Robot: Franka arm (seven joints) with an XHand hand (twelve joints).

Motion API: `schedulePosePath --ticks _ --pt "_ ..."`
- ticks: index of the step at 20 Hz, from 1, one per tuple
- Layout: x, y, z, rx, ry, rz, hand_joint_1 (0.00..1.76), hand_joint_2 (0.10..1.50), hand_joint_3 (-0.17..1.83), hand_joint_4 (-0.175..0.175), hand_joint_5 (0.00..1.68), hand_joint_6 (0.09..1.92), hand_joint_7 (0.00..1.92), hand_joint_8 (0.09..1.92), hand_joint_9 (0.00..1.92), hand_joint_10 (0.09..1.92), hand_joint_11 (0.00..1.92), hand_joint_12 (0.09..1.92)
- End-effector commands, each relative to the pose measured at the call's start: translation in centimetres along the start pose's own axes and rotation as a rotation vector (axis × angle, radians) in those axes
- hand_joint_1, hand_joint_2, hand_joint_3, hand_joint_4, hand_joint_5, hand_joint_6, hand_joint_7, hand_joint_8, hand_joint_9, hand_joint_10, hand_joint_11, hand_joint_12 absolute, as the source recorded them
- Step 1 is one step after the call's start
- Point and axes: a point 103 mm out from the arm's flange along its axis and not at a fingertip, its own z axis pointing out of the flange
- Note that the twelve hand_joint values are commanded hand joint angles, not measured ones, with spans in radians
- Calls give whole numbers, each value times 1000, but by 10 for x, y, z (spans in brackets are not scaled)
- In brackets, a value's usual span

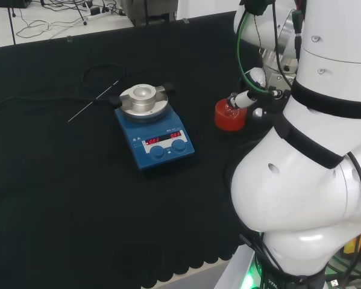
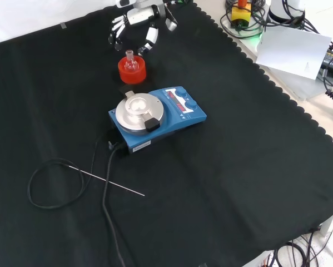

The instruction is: Pick up the round-bottom flask.

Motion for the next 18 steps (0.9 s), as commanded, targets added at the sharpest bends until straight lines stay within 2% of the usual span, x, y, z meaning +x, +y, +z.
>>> schedulePosePath --ticks 1,5,8,14,18 --pt "6 0 6 -8 -14 -1 858 635 581 -33 630 573 249 696 431 693 32 1430" --pt "0 5 6 -11 -20 1 869 629 582 -33 652 596 252 697 435 691 32 1430" --pt "7 5 10 -9 -28 -2 873 628 584 -33 669 614 254 698 438 690 32 1430" --pt "-3 13 9 0 -25 14 872 629 587 -32 694 649 256 700 442 687 34 1430" --pt "4 13 12 -10 -38 23 870 633 589 -32 708 669 257 700 444 686 36 1430"
